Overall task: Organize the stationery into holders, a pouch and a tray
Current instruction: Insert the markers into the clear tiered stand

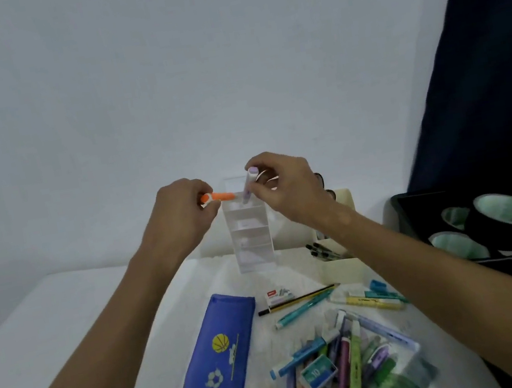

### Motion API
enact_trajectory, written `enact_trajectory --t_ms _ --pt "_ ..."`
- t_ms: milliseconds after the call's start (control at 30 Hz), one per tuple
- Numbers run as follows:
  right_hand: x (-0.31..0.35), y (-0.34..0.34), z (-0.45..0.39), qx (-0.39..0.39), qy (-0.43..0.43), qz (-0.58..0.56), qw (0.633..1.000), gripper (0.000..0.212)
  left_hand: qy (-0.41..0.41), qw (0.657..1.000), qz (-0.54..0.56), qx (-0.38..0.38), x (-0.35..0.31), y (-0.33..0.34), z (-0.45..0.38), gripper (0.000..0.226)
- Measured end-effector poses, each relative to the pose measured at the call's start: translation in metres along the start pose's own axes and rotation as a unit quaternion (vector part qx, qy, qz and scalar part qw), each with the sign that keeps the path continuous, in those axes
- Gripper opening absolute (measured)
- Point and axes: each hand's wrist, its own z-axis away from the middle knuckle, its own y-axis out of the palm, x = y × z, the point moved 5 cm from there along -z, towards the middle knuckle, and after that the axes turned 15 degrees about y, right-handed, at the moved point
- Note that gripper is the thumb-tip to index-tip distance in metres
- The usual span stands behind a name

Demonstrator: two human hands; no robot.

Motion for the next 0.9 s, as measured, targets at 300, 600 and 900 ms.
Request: enact_trajectory --t_ms 300,600,900 --pt "-0.039 0.047 -0.009 0.029 0.033 0.073 0.996 0.009 0.025 0.996 -0.02 0.085 0.02 0.042 -0.014 0.017" --pt "-0.059 0.08 -0.013 0.034 0.105 0.116 0.987 0.015 0.043 0.989 0.009 0.14 0.03 0.064 -0.029 0.026" --pt "-0.068 0.085 -0.014 0.037 0.113 0.147 0.982 0.019 0.048 0.99 0.007 0.131 0.042 0.084 -0.032 0.036"
